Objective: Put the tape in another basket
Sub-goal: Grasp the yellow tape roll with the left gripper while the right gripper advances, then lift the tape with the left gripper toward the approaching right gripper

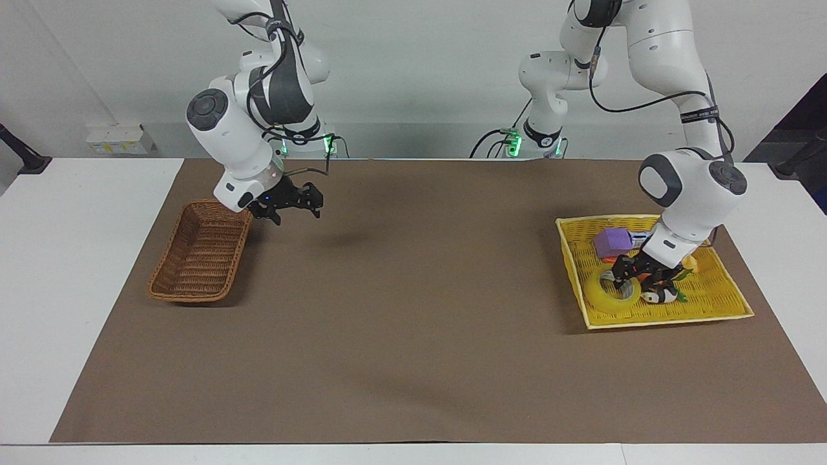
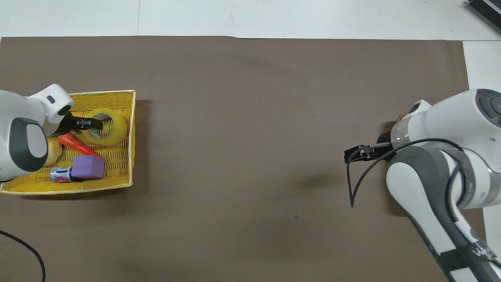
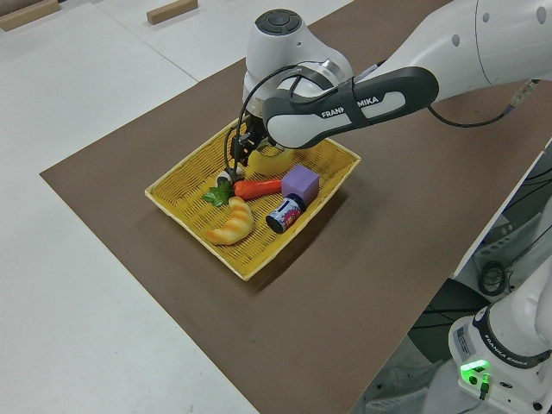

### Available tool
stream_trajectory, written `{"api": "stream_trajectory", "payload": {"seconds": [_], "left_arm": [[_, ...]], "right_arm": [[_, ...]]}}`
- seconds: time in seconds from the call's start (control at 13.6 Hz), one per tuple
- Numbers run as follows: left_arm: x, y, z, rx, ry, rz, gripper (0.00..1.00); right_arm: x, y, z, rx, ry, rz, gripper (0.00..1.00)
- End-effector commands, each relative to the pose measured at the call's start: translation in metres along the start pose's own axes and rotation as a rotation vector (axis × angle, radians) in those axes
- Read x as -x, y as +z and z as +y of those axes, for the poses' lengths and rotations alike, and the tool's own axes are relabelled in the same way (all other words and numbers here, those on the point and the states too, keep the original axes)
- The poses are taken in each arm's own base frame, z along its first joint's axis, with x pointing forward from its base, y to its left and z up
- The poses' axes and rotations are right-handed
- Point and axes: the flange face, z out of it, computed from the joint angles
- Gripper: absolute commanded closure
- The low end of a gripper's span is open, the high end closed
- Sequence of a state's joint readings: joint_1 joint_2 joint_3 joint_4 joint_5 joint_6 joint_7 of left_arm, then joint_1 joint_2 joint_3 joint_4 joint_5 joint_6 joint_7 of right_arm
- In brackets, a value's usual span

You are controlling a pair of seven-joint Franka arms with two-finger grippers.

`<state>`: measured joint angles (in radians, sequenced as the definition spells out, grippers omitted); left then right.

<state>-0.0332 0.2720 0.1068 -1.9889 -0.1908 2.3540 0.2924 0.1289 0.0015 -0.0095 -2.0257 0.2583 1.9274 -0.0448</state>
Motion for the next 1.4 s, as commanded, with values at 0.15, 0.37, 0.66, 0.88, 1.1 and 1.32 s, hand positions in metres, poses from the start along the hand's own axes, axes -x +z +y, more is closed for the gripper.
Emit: {"api": "stream_trajectory", "payload": {"seconds": [0.15, 0.37, 0.66, 0.88, 1.1, 1.32], "left_arm": [[0.002, 0.001, 0.007, 0.020, 0.014, -0.012, 1.00], [-0.008, -0.015, 0.011, 0.020, 0.024, 0.014, 1.00], [-0.028, -0.066, 0.038, 0.032, 0.063, 0.067, 1.00], [-0.030, -0.084, 0.081, 0.049, 0.081, 0.089, 1.00], [-0.030, -0.080, 0.142, 0.073, 0.043, 0.091, 1.00], [-0.023, -0.077, 0.199, 0.099, 0.035, 0.084, 1.00]], "right_arm": [[-0.001, -0.004, -0.014, -0.159, 0.021, 0.032, 0.00], [-0.003, -0.007, -0.030, -0.278, -0.010, 0.052, 0.00], [-0.002, -0.009, -0.048, -0.409, -0.025, 0.067, 0.00], [-0.003, 0.003, -0.077, -0.399, -0.060, 0.095, 0.00], [-0.008, 0.014, -0.084, -0.431, -0.039, 0.098, 0.00], [-0.018, 0.028, -0.120, -0.440, -0.060, 0.118, 0.00]]}}
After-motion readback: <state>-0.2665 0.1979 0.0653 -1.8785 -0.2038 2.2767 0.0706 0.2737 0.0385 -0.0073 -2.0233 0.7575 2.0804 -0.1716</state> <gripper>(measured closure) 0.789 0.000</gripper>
